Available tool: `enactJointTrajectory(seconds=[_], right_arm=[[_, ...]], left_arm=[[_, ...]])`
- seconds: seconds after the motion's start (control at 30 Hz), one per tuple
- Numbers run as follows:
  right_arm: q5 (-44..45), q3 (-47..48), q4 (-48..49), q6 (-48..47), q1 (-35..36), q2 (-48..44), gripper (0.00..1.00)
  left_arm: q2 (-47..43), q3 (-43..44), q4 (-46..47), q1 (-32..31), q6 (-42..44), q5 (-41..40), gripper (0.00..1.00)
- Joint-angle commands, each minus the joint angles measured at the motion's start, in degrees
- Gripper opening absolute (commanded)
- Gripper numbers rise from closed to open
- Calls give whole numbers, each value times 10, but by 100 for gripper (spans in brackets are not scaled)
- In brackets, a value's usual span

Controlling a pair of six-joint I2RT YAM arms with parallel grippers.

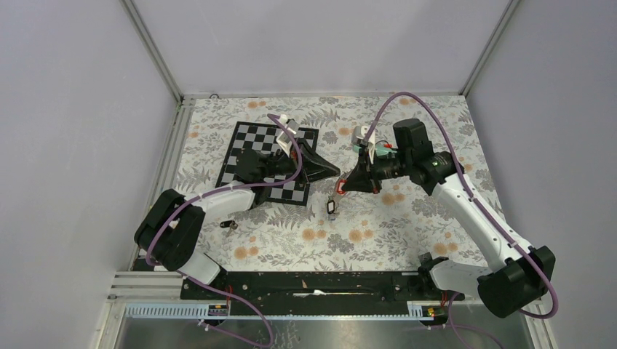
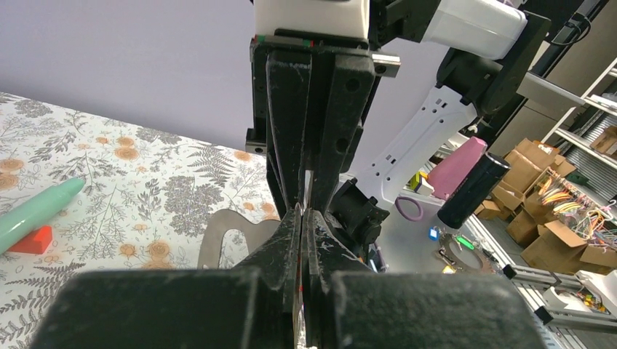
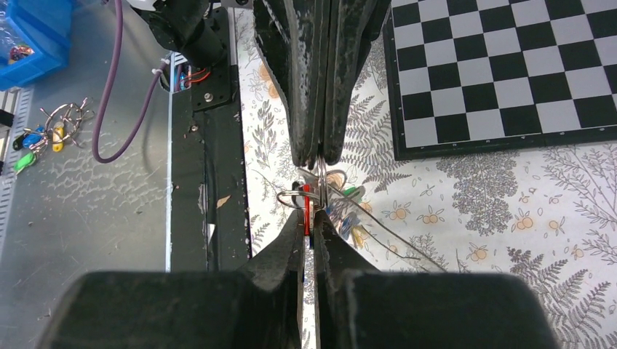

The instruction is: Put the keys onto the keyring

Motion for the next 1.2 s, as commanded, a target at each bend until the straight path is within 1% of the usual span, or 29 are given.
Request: enactJointTrajectory(seconds=[0.0, 0.23, 0.4, 1.17], right_arm=[[-14, -12, 20, 7, -1, -2, 0], [-12, -7, 25, 15, -1, 5, 0], [-17, 3, 26, 21, -1, 13, 6], [-31, 29, 34, 33, 19, 46, 6]], left_arm=[[-8, 2, 67, -1, -20, -31, 0], [-6, 3, 67, -2, -22, -30, 0], [-6, 0, 64, -3, -17, -29, 0], [6, 2, 71, -14, -13, -22, 0]])
